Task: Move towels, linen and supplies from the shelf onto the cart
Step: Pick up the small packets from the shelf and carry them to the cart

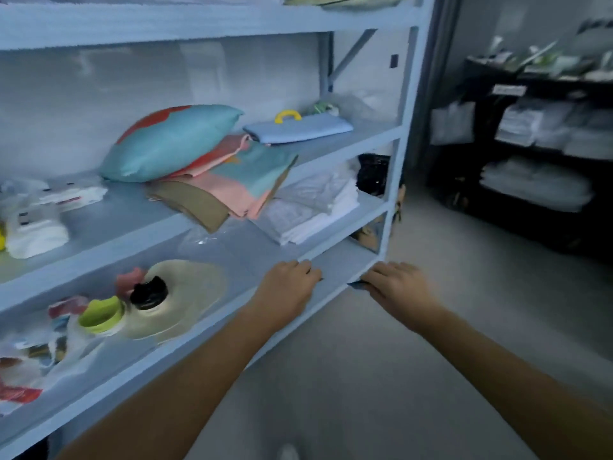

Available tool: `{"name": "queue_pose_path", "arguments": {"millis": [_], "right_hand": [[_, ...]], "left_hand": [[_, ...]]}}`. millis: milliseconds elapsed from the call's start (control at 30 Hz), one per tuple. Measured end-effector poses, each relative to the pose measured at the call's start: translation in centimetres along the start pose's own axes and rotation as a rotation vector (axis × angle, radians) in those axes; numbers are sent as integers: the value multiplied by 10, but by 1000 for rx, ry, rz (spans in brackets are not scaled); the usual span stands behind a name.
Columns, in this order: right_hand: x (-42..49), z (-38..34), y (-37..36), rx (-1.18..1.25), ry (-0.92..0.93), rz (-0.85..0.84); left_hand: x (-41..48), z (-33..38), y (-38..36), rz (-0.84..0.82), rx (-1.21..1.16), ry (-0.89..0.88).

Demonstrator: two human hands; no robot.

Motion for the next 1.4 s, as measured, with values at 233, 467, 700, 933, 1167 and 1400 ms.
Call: {"name": "queue_pose_path", "arguments": {"millis": [233, 467, 700, 933, 1167, 1400], "right_hand": [[-33, 135, 20, -266, -245, -75], [-24, 257, 22, -452, -433, -60], [-55, 343, 19, -506, -597, -53], [-103, 464, -13, -506, -747, -97], [-98, 622, -35, -472, -743, -15], [-18, 763, -56, -423, -614, 39]], "left_hand": [[153, 66, -82, 113, -197, -157], [298, 92, -150, 133, -252, -298], [402, 136, -220, 74, -408, -451], [505, 206, -304, 34, -493, -509], [641, 240, -357, 58, -503, -473], [764, 222, -404, 102, -564, -322]]}}
Point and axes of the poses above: each hand's wrist, its own x-axis towards the middle knuckle, its own y-axis out of the back of the hand, z = x × y, the point moved 2 cm from there along x, towards the middle knuckle, and after that the axes turned 7 degrees about z, right-handed, at the moved point
